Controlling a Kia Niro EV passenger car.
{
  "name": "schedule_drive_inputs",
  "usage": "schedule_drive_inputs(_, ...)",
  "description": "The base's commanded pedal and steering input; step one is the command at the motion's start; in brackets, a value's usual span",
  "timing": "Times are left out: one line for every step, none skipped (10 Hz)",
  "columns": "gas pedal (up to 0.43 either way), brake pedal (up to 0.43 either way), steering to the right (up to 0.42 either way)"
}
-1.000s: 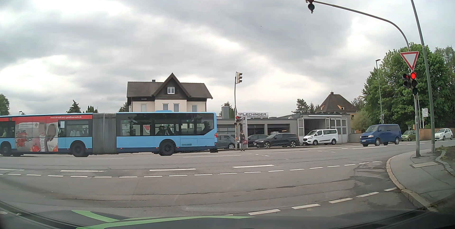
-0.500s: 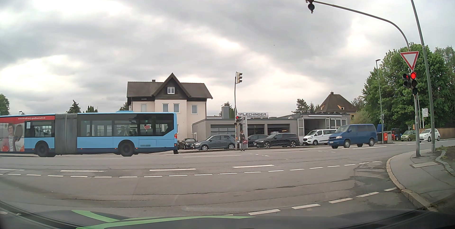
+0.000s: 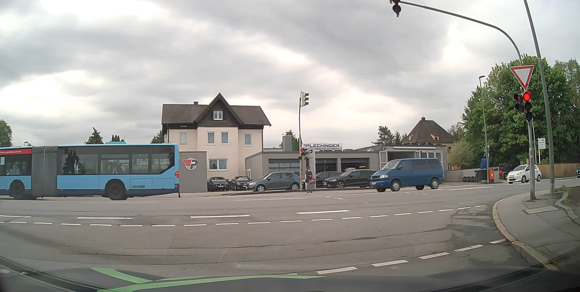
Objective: Follow the waypoints while adhering to traffic rules and regulations
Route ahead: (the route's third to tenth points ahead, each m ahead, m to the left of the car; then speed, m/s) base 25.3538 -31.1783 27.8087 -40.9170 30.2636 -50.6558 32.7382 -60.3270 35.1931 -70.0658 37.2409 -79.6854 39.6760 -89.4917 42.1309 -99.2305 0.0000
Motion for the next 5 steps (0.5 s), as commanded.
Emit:
schedule_drive_inputs(0.0, 0.287, 0.101)
schedule_drive_inputs(0.0, 0.287, 0.1)
schedule_drive_inputs(0.0, 0.287, 0.101)
schedule_drive_inputs(0.0, 0.287, 0.101)
schedule_drive_inputs(0.0, 0.287, 0.101)
